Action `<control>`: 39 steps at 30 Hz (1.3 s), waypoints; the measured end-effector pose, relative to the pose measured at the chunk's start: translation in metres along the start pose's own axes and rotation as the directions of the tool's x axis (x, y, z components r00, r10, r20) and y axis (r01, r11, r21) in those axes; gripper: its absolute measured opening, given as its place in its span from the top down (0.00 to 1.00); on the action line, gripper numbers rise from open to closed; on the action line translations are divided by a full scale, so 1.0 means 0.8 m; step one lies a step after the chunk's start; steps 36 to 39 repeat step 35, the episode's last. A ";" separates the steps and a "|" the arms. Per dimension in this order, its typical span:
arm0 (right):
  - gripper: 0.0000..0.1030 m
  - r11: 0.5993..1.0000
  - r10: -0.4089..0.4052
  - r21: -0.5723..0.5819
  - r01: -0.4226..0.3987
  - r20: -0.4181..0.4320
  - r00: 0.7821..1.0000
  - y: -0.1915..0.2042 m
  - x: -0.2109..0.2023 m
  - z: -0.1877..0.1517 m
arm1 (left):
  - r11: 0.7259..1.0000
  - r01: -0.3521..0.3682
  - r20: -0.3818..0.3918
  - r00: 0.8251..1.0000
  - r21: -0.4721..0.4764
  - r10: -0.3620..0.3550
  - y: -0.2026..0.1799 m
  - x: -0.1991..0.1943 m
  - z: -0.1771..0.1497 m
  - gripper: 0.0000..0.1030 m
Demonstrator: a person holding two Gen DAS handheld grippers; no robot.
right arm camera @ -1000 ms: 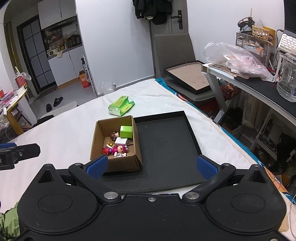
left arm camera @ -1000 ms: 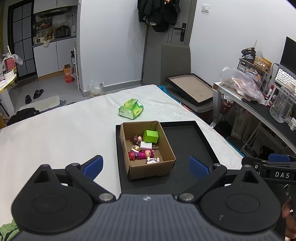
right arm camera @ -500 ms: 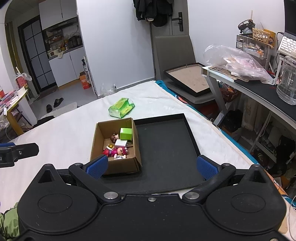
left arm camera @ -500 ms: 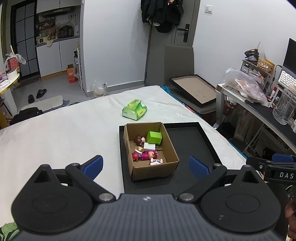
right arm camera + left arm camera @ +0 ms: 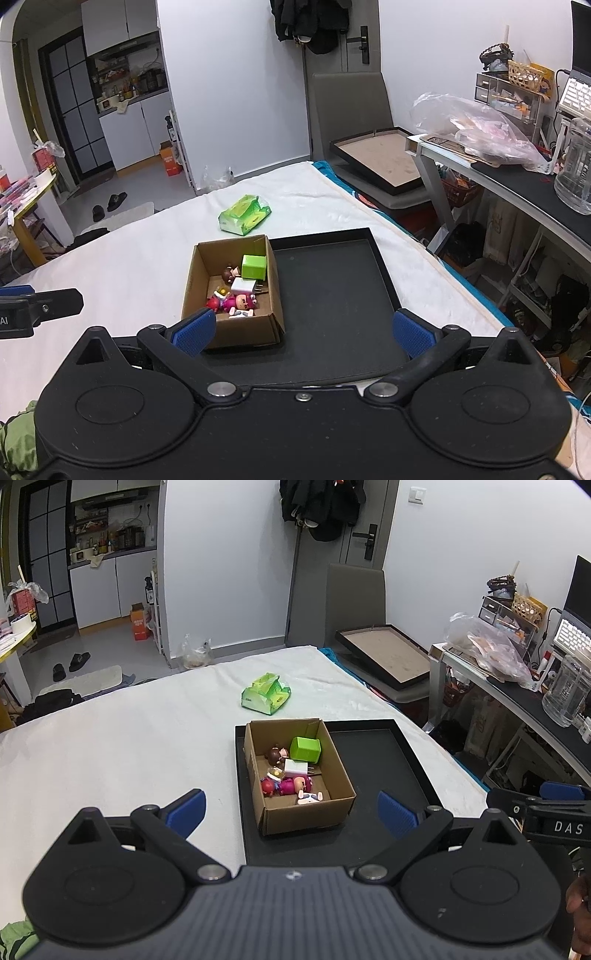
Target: Organize rigid objects
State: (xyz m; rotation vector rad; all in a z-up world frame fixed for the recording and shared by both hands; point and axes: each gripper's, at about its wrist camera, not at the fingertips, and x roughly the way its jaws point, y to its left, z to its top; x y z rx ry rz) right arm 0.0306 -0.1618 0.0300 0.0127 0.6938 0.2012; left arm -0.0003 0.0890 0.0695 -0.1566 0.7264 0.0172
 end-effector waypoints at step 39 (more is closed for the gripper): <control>0.00 1.000 -0.011 0.000 0.011 -0.024 1.000 0.001 0.011 -0.005 | 1.000 0.018 -0.003 1.000 0.011 -0.018 -0.005 0.006 -0.006 0.04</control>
